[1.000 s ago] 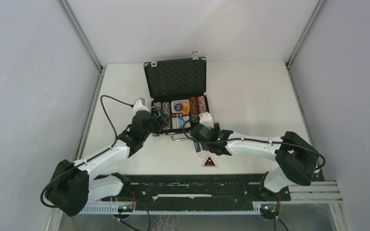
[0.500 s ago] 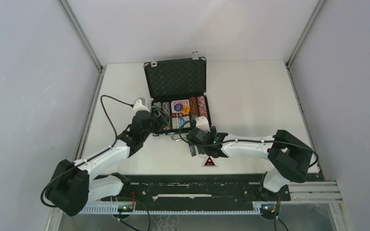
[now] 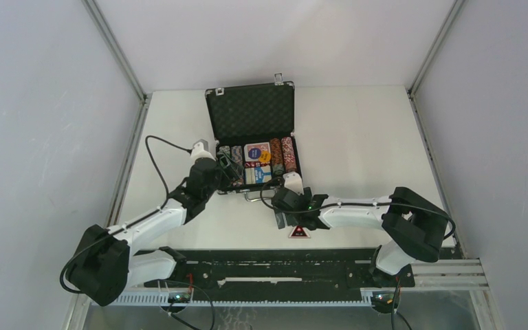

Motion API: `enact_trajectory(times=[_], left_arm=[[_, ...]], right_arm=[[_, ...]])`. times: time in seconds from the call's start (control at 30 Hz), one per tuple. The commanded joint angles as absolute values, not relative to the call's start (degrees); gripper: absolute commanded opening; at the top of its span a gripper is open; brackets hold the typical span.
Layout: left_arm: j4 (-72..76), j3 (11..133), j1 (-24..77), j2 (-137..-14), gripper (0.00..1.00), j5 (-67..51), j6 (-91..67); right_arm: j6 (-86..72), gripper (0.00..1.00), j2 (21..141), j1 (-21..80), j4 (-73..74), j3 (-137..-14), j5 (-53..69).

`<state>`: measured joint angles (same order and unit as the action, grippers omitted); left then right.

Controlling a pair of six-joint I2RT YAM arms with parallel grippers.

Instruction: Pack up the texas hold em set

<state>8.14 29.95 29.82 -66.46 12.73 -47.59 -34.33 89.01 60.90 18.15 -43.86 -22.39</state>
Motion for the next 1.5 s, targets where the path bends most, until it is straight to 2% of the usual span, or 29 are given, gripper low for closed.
enact_trajectory(times=[0.0,0.2,1.0,1.47], left_arm=[[10.4,29.4,29.6,-66.9,0.74,12.1,-47.2],[10.4,29.5,29.6,-67.1,0.74,12.4,-47.1],[10.3,29.7,29.6,-67.2,0.74,11.8,-47.2],[10.3,29.8,29.6,-67.5,0.74,11.5,-47.3]], right_arm=[[-36.2,0.85,88.1,61.7,16.9,-43.2,-21.9],[-36.7,0.77,87.9,62.2,17.1,-43.2,-21.9],[-40.1,0.72,92.7,64.1,23.5,-48.1,-24.7],[-40.6,0.65,94.4,64.1,24.8,-48.9,-25.1]])
